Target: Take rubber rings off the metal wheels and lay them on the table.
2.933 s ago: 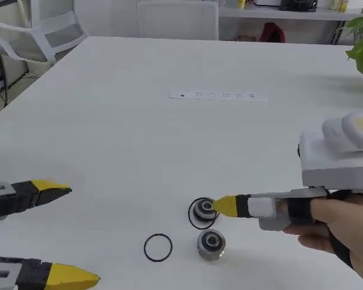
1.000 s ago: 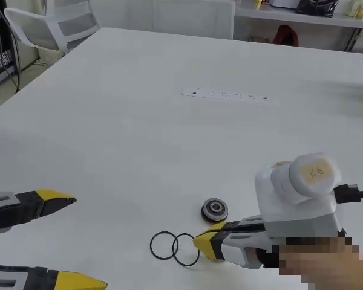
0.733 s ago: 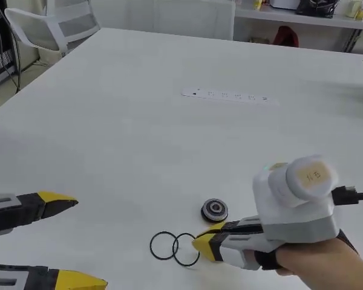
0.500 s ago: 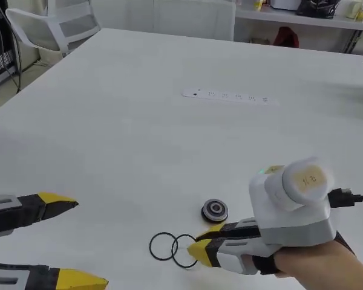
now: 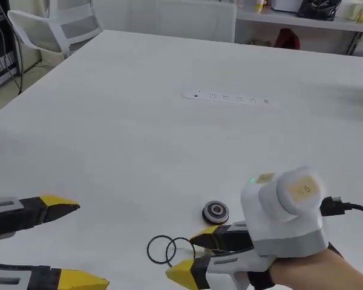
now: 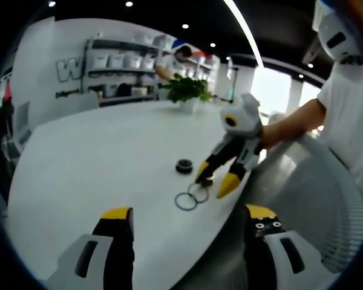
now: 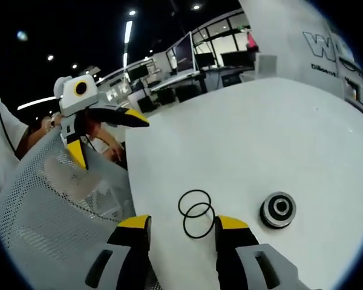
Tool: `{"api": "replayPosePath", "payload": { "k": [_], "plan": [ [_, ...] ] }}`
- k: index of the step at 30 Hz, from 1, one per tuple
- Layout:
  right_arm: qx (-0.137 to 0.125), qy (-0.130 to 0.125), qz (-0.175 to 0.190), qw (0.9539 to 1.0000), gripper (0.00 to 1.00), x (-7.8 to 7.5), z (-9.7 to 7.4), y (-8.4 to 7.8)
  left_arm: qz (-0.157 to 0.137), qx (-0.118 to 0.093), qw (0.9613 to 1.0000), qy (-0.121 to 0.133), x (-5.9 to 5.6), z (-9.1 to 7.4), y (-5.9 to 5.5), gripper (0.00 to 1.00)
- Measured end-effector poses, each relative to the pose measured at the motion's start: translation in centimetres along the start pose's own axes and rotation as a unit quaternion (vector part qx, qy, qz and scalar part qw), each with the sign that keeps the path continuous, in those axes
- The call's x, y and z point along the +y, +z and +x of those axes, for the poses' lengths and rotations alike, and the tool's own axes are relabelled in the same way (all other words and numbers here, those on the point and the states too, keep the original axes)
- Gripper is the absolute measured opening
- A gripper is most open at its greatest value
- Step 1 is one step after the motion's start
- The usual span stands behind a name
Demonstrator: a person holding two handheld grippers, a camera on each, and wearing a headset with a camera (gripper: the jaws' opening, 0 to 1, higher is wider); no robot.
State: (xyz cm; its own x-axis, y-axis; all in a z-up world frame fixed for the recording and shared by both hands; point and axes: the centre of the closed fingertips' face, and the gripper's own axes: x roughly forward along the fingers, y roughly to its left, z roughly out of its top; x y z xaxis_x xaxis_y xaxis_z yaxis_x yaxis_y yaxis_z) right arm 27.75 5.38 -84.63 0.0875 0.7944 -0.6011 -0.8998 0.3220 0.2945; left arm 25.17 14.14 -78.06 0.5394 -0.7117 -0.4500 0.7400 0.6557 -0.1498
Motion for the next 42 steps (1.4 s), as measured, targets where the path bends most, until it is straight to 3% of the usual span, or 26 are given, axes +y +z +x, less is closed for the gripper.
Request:
{"api": "replayPosePath", "payload": {
  "k": [18,27,30,33,42],
  "plan": [
    [-0.038,-0.027,0.01,0.9988,0.42,-1.8,-1.4,1.8,0.008,0.005,0.9999,0.004,0.0,0.1,0.0,0.75],
    [-0.086,-0.045,0.011,0.9953,0.45,-2.5,-3.1,4.1,0.018,-0.005,0.9998,-0.003,-0.3,0.1,0.6,0.76],
    [-0.12,-0.053,0.02,0.9912,0.46,-3.0,-4.1,5.7,0.026,-0.001,0.9996,-0.003,-0.2,0.1,0.6,0.78],
    [-0.135,-0.066,0.017,0.9885,0.47,-3.6,-5.1,6.7,0.039,0.002,0.9992,-0.005,-0.2,0.0,0.7,0.79],
    [-0.145,-0.078,-0.013,0.9862,0.47,-4.4,-6.6,9.0,0.061,-0.019,0.998,0.001,0.4,-0.5,3.0,0.8]
  ]
}}
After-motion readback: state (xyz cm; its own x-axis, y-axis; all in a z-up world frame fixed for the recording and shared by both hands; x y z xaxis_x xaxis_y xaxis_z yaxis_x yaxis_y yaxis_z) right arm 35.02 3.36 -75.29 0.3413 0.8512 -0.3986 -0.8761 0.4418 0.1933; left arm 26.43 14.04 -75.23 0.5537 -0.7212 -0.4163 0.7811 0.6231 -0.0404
